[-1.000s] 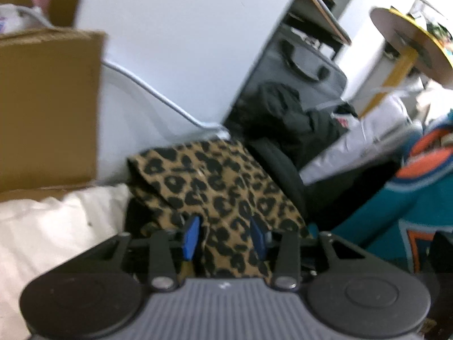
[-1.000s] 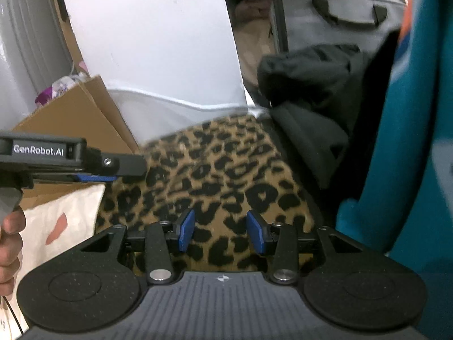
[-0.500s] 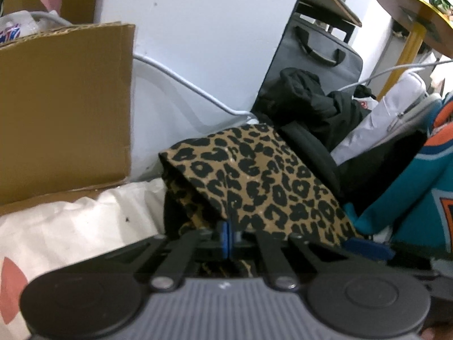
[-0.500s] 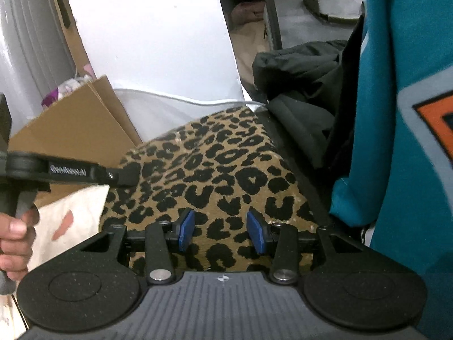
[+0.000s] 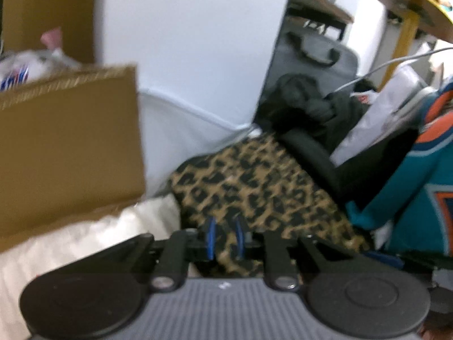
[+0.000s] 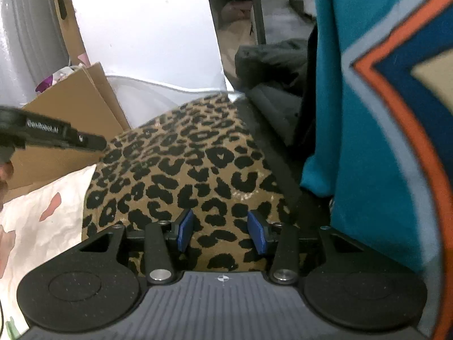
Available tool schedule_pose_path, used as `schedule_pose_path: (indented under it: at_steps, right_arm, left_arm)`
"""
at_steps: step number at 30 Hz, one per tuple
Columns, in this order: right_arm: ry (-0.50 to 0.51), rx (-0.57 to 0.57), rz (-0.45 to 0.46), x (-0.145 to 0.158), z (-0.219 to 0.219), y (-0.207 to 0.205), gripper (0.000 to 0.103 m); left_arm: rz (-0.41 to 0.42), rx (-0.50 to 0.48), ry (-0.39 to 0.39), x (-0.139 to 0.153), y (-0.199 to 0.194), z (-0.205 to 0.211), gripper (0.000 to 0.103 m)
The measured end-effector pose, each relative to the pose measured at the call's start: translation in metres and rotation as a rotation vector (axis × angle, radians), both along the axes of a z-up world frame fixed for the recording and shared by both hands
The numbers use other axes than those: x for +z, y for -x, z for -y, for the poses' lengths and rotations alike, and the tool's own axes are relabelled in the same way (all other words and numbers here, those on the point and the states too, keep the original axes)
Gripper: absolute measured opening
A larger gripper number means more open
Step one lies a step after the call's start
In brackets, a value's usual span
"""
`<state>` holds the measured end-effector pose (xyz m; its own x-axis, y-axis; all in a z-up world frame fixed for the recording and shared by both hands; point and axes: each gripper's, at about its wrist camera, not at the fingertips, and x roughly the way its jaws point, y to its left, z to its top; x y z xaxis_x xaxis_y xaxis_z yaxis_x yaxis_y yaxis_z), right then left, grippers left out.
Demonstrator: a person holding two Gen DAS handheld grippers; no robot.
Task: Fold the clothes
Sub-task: 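Open both tools and press the leopard garment flat onto the pile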
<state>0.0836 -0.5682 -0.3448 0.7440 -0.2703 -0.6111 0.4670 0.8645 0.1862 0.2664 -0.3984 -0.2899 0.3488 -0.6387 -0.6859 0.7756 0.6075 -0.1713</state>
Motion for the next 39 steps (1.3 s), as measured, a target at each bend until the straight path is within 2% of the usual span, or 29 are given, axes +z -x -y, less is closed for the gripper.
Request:
schedule_pose_path:
  at_steps: [1, 5, 8, 13, 17, 23, 27, 33, 39]
  right_arm:
    - [0.004, 0.002, 0.008, 0.003, 0.0, 0.0, 0.049]
    - [0.012, 0.005, 0.018, 0.01, 0.003, -0.009, 0.051]
    - [-0.004, 0.013, -0.002, 0.005, 0.004, -0.019, 0.052]
    - [-0.022, 0.024, -0.038, -0.011, 0.002, -0.024, 0.06]
    - [-0.021, 0.03, -0.045, -0.017, 0.002, -0.02, 0.068]
    - [-0.013, 0.032, -0.055, -0.021, 0.002, -0.009, 0.069]
    - [-0.003, 0.029, -0.062, -0.022, -0.002, 0.001, 0.069]
    - [0.007, 0.017, -0.064, -0.023, -0.008, 0.015, 0.069]
    - [0.019, 0.011, -0.116, -0.019, -0.011, 0.02, 0.068]
  left_arm:
    - [0.0, -0.019, 0.007, 0.002, 0.003, 0.003, 0.033]
    - [-0.026, -0.119, -0.037, -0.011, 0.017, 0.022, 0.034]
    - [-0.026, -0.126, -0.082, -0.029, 0.024, 0.025, 0.034]
    - [-0.014, -0.139, -0.066, -0.047, 0.017, 0.024, 0.038]
    - [-0.013, -0.151, -0.066, -0.043, 0.014, 0.022, 0.039]
    - [0.003, -0.152, -0.095, -0.028, 0.021, 0.021, 0.034]
    - [0.02, -0.189, -0.102, -0.02, 0.032, 0.011, 0.034]
    - [0.043, -0.207, -0.164, -0.034, 0.05, -0.003, 0.034]
    - [-0.018, -0.155, -0.168, -0.042, 0.046, -0.016, 0.036]
